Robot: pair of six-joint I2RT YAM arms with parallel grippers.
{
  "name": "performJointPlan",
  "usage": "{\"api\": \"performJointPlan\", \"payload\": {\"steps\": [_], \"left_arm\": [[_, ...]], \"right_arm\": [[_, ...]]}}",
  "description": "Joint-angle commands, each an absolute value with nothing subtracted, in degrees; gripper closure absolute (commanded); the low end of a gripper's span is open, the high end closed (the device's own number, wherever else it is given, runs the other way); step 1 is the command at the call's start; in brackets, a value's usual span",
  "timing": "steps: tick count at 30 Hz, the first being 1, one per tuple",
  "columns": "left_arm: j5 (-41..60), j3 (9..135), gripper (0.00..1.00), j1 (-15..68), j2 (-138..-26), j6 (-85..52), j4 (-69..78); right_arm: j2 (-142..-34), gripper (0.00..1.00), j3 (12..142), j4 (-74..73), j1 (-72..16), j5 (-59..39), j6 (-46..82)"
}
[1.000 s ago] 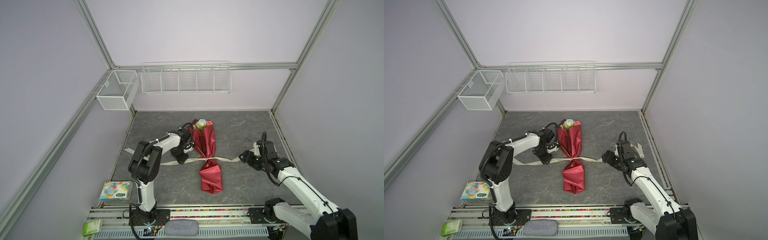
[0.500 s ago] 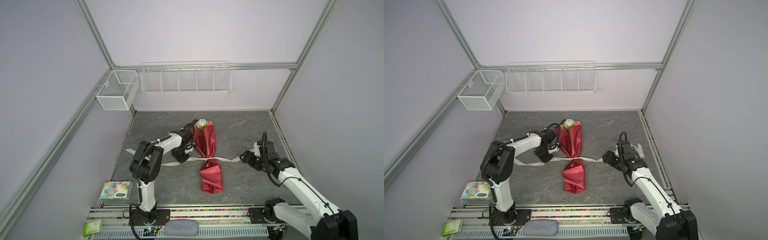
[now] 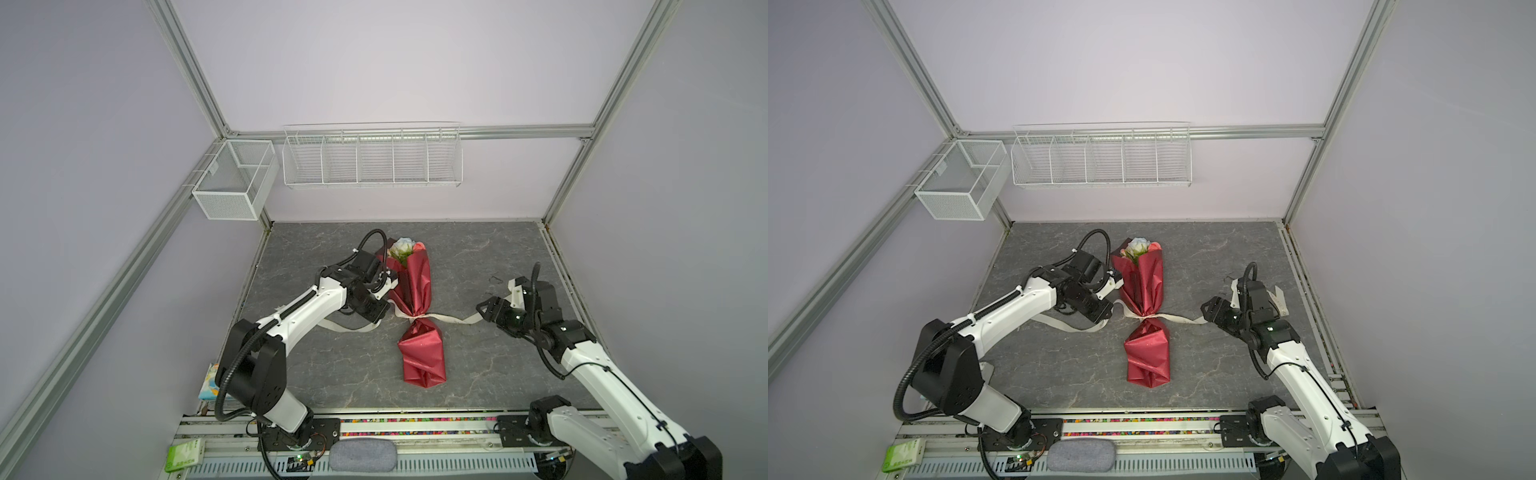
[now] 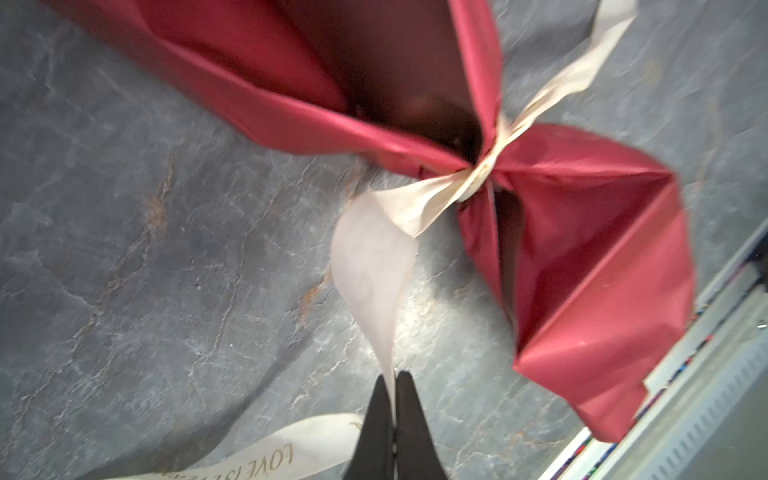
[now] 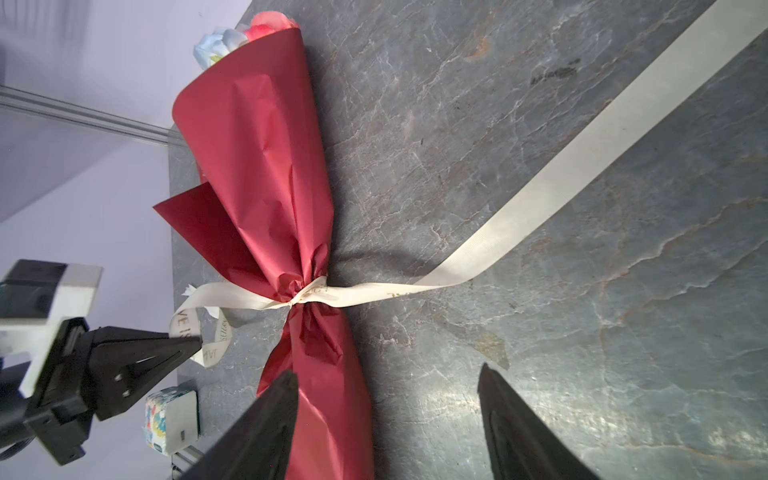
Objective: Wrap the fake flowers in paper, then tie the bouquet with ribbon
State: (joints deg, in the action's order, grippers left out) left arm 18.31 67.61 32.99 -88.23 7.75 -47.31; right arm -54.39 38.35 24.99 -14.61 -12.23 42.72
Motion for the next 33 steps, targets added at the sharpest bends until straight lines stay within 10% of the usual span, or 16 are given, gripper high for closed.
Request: {"api": "performJointPlan", "payload": {"steps": [1, 16, 21, 33], "left_arm": [[27.7, 65.5, 1.0, 32.9, -86.0, 1.7, -41.7], [35.6, 64.6, 1.0, 36.5, -81.2, -10.8, -28.0], [34.9, 65.2, 1.0, 36.6, -82.9, -13.1, -27.3], [33.2, 62.3, 1.0, 36.7, -82.0, -16.0, -22.9]], "right_arm": [[-54.4, 0.28, 37.4, 24.4, -15.0, -11.8, 45.3], [-56.3, 0.3, 39.1, 22.1, -16.6, -14.6, 44.4], [-61.0, 0.27, 44.8, 38.4, -16.0, 5.3, 40.0], [-81.8, 0.24, 55.1, 39.3, 2.7, 2.3, 27.1]]}}
